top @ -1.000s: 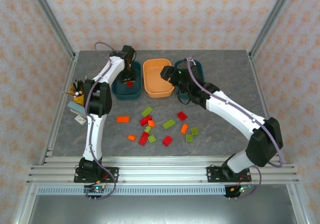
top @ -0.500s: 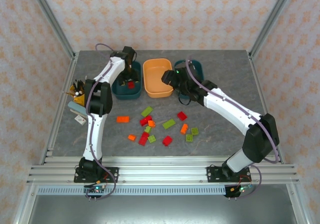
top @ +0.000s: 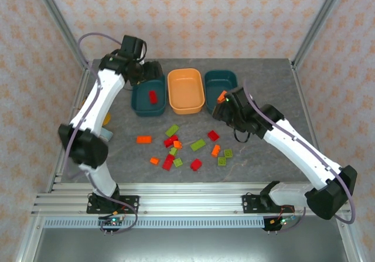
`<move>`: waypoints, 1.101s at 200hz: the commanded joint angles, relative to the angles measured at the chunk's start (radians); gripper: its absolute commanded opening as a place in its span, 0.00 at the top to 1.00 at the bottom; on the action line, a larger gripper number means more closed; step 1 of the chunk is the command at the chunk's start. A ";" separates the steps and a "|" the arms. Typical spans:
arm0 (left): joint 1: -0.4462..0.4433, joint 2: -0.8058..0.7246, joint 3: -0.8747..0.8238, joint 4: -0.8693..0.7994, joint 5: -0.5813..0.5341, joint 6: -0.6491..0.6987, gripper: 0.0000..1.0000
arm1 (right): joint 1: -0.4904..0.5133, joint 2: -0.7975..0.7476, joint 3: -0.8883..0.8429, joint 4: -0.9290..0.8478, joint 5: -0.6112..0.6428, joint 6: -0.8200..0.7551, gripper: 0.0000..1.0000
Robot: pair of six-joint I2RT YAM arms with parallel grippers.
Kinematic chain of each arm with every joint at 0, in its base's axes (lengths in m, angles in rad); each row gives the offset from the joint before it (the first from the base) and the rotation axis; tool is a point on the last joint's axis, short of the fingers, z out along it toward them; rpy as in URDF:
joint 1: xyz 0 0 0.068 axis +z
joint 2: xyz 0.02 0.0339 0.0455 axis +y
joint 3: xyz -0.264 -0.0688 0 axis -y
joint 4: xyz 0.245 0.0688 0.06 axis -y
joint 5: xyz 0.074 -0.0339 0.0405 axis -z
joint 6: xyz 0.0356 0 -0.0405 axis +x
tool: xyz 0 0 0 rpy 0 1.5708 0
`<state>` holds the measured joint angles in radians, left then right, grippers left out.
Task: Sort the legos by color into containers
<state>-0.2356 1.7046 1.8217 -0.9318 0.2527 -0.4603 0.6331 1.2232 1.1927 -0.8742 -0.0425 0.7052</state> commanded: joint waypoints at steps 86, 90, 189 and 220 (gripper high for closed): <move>-0.492 -0.612 -0.896 0.338 -0.081 -0.390 0.21 | -0.005 0.183 -0.318 -0.012 -0.133 -0.197 0.27; -0.502 -0.624 -0.909 0.342 -0.089 -0.398 0.21 | -0.006 0.192 -0.318 -0.004 -0.131 -0.205 0.28; -0.522 -0.665 -0.926 0.304 -0.118 -0.401 0.21 | -0.047 0.353 -0.289 0.099 -0.144 -0.265 0.41; -0.523 -0.653 -0.914 0.307 -0.116 -0.397 0.21 | -0.049 0.381 -0.297 0.121 -0.146 -0.256 0.48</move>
<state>-0.7528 1.0435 0.8818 -0.6445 0.1707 -0.8482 0.5880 1.5707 0.8906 -0.7776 -0.2008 0.4492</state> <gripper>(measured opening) 0.794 0.532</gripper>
